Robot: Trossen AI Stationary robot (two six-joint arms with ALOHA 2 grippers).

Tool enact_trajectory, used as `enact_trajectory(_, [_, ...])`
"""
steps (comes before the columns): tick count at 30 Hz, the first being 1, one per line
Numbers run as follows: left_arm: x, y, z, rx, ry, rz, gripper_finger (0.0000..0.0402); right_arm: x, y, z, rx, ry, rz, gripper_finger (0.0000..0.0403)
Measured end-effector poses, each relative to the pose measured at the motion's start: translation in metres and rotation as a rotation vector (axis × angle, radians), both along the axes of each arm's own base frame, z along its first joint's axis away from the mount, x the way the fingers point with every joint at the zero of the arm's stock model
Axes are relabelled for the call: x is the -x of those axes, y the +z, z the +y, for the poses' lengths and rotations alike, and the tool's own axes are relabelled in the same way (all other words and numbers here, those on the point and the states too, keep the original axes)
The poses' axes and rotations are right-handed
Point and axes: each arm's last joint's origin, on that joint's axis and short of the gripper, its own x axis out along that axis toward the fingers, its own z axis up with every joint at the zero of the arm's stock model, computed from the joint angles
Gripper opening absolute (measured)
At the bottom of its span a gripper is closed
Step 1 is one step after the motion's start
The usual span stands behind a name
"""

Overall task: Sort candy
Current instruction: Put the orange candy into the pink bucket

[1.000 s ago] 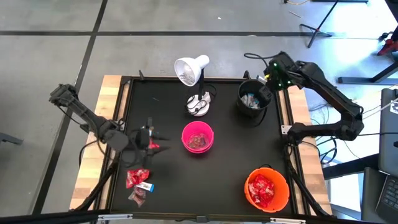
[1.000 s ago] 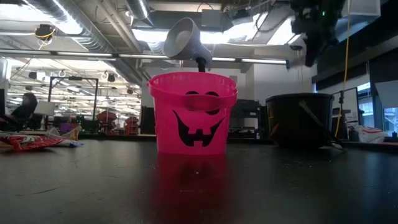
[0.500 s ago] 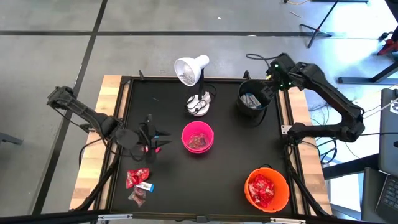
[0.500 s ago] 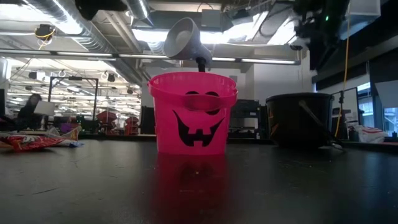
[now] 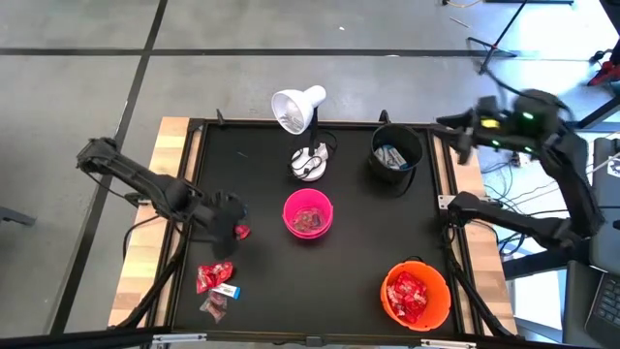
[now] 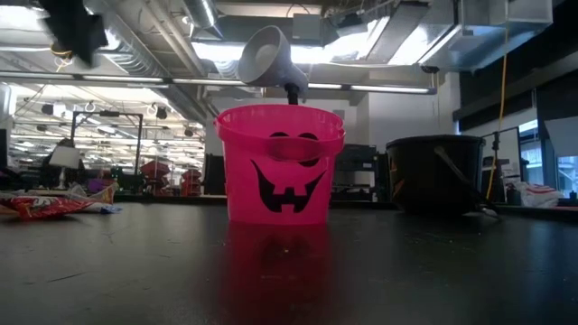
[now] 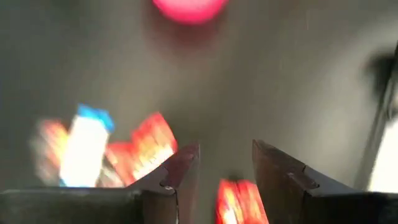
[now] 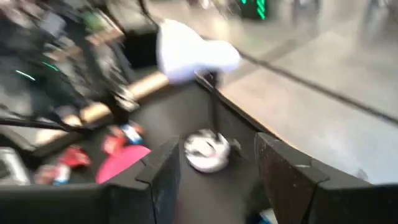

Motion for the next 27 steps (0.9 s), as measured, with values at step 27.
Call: enact_trajectory(27, [-0.006,-0.082,-0.175,0.161,-0.4,0.352,0.0137,0.019,0.014,0.024,0.087,0.125,-0.171,0.0198])
